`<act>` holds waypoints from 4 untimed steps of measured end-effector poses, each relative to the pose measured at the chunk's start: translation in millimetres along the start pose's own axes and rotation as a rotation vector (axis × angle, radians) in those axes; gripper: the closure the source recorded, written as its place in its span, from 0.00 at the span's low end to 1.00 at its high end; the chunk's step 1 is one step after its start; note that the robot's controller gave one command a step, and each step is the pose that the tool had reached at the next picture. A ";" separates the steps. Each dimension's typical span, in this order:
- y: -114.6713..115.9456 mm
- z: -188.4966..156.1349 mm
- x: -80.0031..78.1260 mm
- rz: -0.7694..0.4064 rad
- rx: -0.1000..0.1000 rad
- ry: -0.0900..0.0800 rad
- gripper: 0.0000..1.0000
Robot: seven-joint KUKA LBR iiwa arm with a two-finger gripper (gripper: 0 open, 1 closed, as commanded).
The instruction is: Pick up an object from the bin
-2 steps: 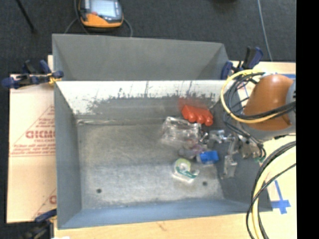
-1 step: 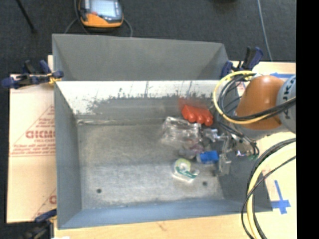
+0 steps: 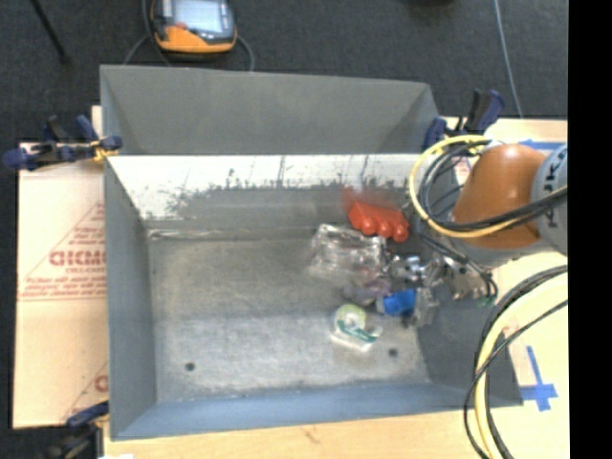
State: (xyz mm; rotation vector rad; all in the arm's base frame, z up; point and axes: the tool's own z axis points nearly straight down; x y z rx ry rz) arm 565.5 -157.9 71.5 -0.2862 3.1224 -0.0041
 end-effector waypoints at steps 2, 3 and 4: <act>31.0 -141.1 35.9 -0.146 0.002 -0.004 1.00; 54.6 -51.6 24.1 -0.183 -0.007 0.007 1.00; 48.2 -220.9 8.9 -0.192 0.003 -0.006 1.00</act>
Offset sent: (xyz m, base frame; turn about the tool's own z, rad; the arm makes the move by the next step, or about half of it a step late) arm -0.0353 0.0179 0.0122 -0.2219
